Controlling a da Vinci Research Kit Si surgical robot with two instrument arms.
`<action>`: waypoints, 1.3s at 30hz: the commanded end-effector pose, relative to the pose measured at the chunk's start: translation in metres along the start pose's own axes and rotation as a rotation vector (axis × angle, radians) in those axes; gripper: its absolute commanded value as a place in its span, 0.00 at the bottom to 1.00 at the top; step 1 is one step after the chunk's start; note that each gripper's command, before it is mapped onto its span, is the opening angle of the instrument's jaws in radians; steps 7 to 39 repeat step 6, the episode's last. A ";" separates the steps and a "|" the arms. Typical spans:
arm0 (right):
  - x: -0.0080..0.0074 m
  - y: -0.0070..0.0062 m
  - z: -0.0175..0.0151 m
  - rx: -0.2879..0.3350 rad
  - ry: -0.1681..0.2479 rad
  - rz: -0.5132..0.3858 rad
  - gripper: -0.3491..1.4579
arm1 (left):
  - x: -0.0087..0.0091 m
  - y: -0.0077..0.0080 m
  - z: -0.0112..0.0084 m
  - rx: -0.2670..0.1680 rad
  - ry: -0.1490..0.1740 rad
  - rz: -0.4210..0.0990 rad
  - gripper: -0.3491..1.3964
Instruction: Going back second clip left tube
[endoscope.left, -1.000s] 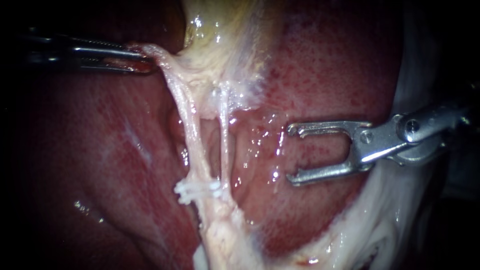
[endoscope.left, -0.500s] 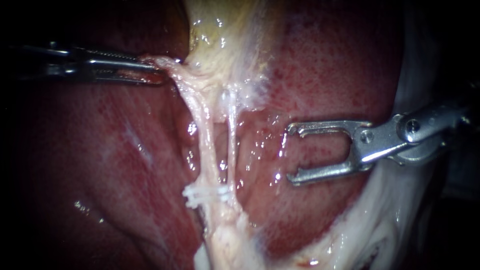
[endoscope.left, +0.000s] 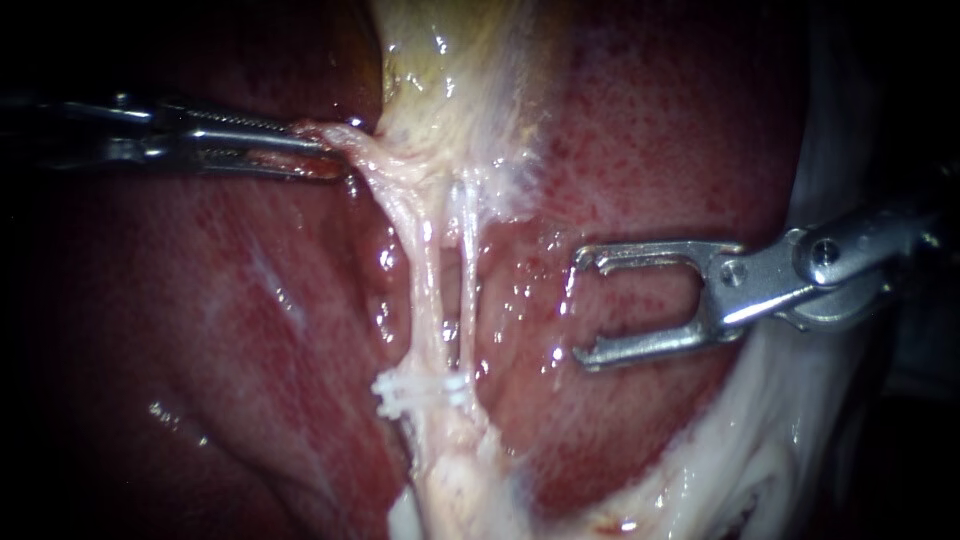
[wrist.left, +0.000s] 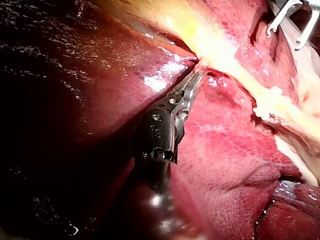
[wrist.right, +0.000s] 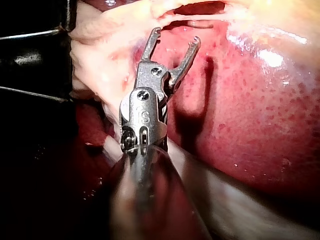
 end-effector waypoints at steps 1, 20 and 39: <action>0.0000 0.0000 0.0000 0.000 0.000 0.000 0.47 | 0.0000 0.0000 0.0000 -0.001 0.000 0.001 0.00; 0.0000 0.0000 0.0000 0.000 0.000 0.000 0.47 | 0.0000 0.0000 -0.0001 -0.004 -0.001 0.002 0.00; 0.0000 0.0000 0.0000 0.000 0.000 0.000 0.47 | 0.0000 0.0000 -0.0001 -0.004 -0.001 0.002 0.00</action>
